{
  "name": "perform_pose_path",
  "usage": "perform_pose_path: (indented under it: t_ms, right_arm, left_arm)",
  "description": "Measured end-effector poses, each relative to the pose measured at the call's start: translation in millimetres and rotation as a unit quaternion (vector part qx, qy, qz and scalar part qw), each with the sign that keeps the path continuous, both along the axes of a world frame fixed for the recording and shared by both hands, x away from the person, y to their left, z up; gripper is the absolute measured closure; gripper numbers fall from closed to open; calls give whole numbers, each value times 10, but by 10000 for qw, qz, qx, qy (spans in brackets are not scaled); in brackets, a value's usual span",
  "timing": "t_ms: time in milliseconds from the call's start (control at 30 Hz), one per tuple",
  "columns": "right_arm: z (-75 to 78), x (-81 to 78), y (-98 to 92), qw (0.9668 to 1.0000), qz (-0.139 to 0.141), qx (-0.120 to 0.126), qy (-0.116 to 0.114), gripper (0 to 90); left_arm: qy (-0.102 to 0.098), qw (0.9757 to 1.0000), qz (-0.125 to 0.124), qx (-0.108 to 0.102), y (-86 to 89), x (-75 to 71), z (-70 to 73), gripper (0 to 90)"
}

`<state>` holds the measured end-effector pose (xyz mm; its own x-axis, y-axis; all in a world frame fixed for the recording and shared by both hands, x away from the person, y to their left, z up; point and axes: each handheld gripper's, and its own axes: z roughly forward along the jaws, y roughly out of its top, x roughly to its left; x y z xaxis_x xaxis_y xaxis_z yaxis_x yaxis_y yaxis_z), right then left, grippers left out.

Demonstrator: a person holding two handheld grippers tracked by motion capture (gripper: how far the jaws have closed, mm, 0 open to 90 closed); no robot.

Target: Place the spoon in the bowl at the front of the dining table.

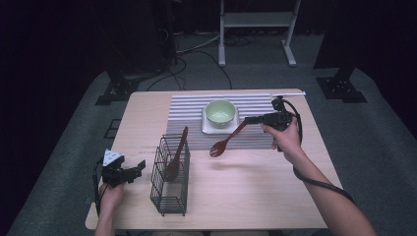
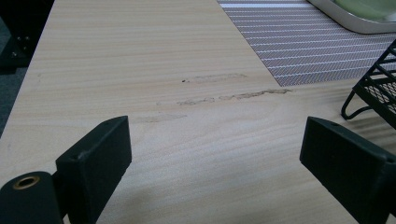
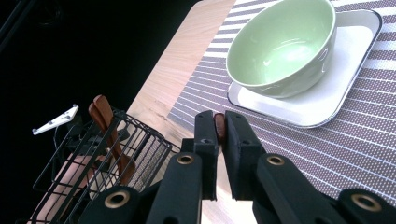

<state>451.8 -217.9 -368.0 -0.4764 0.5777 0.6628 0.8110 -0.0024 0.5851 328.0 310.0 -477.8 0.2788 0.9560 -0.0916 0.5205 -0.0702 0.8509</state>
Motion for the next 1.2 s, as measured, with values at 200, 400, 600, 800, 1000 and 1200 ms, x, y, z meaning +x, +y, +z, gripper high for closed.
perform_pose_path:
  t_ms: [200, 400, 600, 800, 1000, 1200]
  right_arm:
    - [10, 29, 4, 10000, -47, -10, -13, 831]
    - [24, 63, -10, 9999, -123, -17, -30, 831]
    - [39, 94, -12, 9998, -172, -37, -38, 831]
    - [88, 143, -6, 9997, -231, -66, -81, 831]
    - [131, 190, -9, 9994, -314, -90, -106, 831]
    - [200, 249, -20, 9989, -429, -132, -167, 831]
  left_arm:
    - [0, 10000, 0, -3, 1, 0, 0, 83]
    - [-1, 10000, -3, 2, 1, -1, 0, 83]
    - [-1, 10000, -1, 0, 0, 0, 0, 83]
    - [-1, 10000, -1, -1, 3, 0, 0, 83]
    - [-6, 10000, 2, -14, 2, 0, -1, 83]
    - [-8, 10000, -1, -24, 6, 0, -1, 83]
